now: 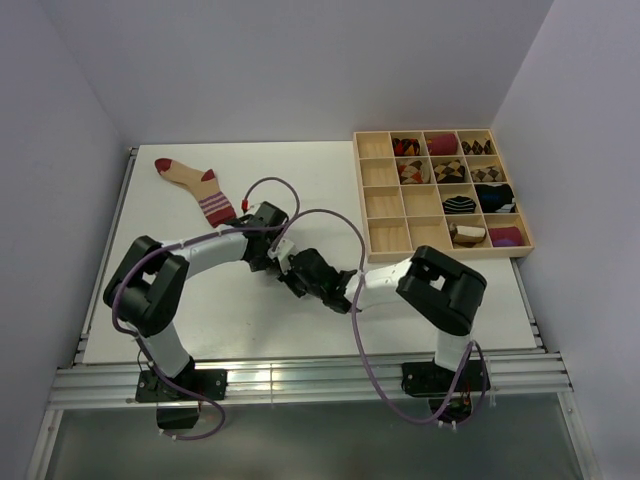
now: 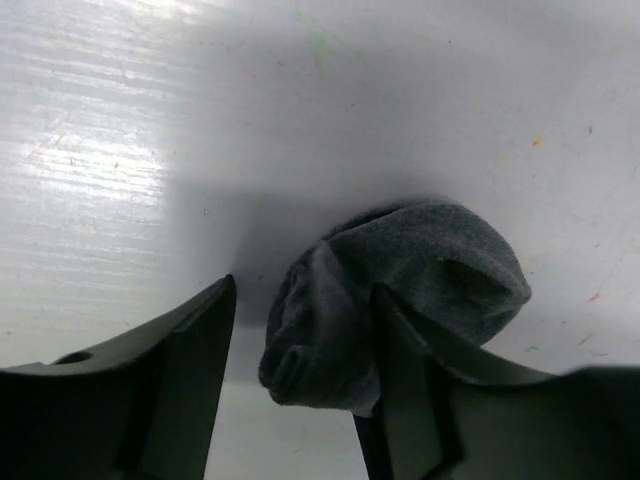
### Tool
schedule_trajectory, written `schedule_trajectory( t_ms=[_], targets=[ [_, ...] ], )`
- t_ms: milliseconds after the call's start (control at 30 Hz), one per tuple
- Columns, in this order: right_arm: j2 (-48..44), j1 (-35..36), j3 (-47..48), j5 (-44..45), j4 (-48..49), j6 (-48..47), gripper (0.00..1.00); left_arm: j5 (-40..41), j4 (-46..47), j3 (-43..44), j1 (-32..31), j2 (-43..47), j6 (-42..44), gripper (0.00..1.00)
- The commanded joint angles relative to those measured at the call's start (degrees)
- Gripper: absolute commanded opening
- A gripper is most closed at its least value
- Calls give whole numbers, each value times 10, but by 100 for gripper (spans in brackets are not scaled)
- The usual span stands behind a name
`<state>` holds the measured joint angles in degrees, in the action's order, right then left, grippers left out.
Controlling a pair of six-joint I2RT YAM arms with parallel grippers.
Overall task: Roll the socks
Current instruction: Roll the sock at the center of the board.
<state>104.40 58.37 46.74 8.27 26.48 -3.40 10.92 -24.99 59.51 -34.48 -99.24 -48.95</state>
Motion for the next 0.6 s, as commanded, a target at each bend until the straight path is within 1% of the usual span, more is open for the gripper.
schedule_trajectory(
  t_ms=[0, 33, 67, 100, 167, 233, 267, 300, 367, 400, 500, 533, 567],
  targets=[
    [-4, -36, 7, -97, -114, 30, 0, 26, -9, 4, 8, 40, -5, 64],
    [-6, -38, 7, -108, -123, 32, 0, 30, -7, 3, 14, 53, -7, 68],
    [-9, -41, 9, -127, -129, 33, 0, 35, -2, -1, 20, 61, -10, 74],
    [-11, -44, 10, -138, -134, 33, 0, 39, 1, -4, 27, 68, -18, 78],
    [-14, -55, 12, -158, -142, 48, 0, 57, 11, -11, 45, 93, -31, 81],
    [-16, -65, 18, -204, -150, 61, 0, 69, 22, -25, 63, 122, -54, 84],
    [-16, -81, 19, -226, -153, 67, 0, 74, 30, -40, 69, 134, -61, 88],
    [-11, -90, 24, -269, -158, 73, 0, 82, 38, -51, 78, 146, -71, 88],
    [-3, -121, 47, -317, -180, 96, 0, 77, 85, -89, 85, 187, -65, 90],
    [14, -133, 58, -366, -193, 103, 0, 70, 104, -103, 91, 213, -62, 91],
    [55, -170, 106, -439, -235, 137, 0, 43, 172, -163, 91, 264, -41, 93],
    [68, -178, 130, -487, -252, 152, 0, 34, 186, -179, 91, 279, -39, 94],
    [92, -185, 140, -509, -258, 164, 0, 25, 215, -211, 91, 291, -36, 94]
  ],
)
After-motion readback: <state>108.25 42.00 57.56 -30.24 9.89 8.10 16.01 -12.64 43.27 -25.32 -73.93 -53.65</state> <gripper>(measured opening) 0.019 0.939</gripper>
